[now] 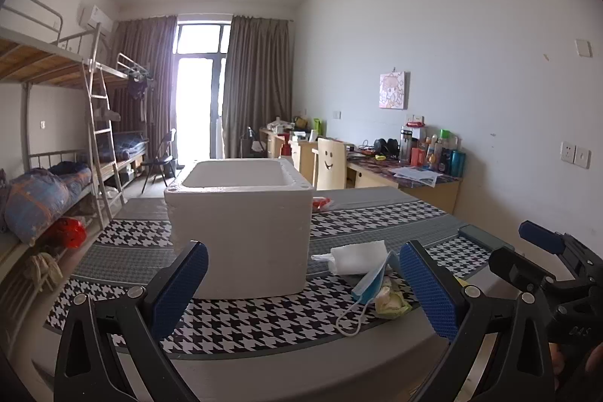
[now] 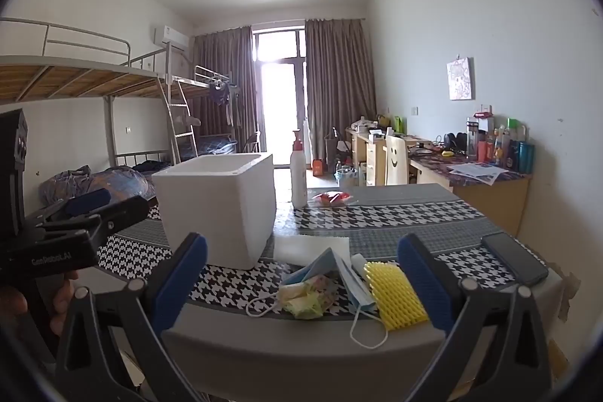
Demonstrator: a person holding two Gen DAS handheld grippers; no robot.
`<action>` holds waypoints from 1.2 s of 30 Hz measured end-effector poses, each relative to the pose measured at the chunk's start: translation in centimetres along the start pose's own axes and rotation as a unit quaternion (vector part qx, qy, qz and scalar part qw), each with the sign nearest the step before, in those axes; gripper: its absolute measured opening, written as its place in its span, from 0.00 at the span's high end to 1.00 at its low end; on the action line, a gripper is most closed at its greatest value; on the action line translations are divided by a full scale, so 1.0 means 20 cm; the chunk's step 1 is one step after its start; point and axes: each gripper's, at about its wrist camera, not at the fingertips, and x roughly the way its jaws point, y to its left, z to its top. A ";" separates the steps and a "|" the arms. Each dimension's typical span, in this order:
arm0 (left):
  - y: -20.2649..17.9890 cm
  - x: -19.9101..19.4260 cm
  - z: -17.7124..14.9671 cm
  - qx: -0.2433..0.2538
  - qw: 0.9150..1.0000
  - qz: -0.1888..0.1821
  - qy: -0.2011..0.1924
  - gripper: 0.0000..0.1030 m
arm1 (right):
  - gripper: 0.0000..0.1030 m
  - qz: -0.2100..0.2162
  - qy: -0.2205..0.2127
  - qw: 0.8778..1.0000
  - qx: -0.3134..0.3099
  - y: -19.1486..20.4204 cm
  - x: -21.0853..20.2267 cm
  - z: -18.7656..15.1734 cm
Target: Organize soft objects
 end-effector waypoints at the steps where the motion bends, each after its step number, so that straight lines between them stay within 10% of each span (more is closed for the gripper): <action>1: 0.00 0.00 0.00 0.000 1.000 -0.001 0.001 0.01 | 0.01 0.000 0.000 1.000 0.000 0.00 0.00 0.00; 36: -0.01 0.05 0.00 0.002 1.000 -0.002 0.011 0.01 | 0.01 -0.004 0.008 1.000 0.001 -0.01 0.02 0.00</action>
